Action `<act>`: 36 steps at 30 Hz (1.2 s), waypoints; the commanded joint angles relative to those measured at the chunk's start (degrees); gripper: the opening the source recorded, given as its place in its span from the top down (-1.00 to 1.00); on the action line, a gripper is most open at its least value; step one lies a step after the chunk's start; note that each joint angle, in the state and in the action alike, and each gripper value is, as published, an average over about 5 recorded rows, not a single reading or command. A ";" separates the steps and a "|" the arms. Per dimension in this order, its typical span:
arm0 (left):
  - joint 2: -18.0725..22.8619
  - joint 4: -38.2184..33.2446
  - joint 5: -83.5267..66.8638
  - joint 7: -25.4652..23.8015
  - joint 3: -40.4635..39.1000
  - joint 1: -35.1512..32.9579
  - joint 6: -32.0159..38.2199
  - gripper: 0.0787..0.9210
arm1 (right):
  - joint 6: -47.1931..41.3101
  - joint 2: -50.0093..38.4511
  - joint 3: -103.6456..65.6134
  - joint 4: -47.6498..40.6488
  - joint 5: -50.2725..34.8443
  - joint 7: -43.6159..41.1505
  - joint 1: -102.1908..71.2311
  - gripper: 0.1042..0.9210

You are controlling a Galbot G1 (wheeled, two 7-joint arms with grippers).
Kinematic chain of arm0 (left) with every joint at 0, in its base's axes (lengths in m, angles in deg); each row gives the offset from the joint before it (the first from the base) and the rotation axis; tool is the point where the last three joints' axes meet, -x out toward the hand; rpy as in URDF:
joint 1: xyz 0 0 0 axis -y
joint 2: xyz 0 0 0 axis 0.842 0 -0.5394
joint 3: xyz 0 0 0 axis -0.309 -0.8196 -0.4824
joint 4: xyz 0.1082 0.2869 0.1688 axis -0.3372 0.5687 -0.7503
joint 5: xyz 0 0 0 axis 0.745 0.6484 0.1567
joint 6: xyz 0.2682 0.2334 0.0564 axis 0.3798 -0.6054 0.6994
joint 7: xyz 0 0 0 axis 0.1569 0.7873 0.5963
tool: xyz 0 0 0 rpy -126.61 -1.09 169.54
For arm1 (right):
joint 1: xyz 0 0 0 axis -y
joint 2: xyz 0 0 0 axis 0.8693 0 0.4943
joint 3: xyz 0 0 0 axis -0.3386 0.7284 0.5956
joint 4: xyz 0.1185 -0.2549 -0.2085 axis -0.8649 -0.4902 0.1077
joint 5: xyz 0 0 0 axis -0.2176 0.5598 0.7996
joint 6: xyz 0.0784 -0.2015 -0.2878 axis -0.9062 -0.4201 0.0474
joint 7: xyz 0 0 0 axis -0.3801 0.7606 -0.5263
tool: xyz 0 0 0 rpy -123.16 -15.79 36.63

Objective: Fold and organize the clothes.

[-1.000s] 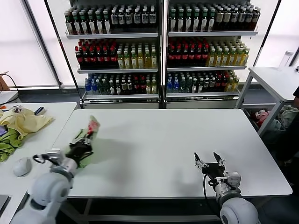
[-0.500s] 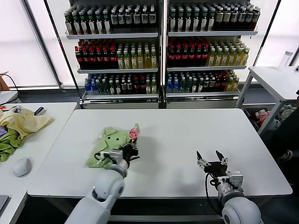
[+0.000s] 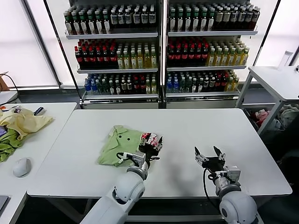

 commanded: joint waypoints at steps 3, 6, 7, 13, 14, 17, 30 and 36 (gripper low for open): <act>-9.99 -12.35 2.05 3.26 16.64 -12.67 4.14 -0.49 | 1.03 6.99 16.79 -9.20 -0.91 6.62 13.51 -0.76; -11.39 -13.49 2.26 4.03 22.03 -17.02 5.58 -0.67 | 2.06 11.48 21.83 -15.56 -0.67 10.44 19.01 -0.76; -11.50 -13.79 2.22 4.25 23.26 -18.16 6.05 -0.70 | 2.39 12.98 22.90 -17.56 -0.63 11.47 20.47 -0.76; -12.12 -14.98 1.63 4.96 28.45 -22.18 8.46 -0.77 | 3.37 21.09 26.44 -28.33 -1.28 15.02 25.81 -0.76; -12.34 -14.98 1.43 5.02 28.85 -22.42 8.76 -0.77 | 3.43 21.87 26.83 -29.50 -1.36 15.10 26.07 -0.76; -12.88 -15.01 0.77 5.07 29.58 -22.70 9.08 -0.77 | 3.37 23.46 27.39 -32.14 -1.62 15.66 26.29 -0.76; -13.40 -15.13 -0.84 5.07 29.49 -22.45 9.22 -0.77 | 2.71 23.45 26.99 -33.99 -3.60 18.38 26.39 -0.32; -13.79 -14.90 -1.29 5.07 29.47 -22.39 9.25 -0.77 | 1.54 22.53 26.14 -34.72 -3.57 17.48 26.65 0.04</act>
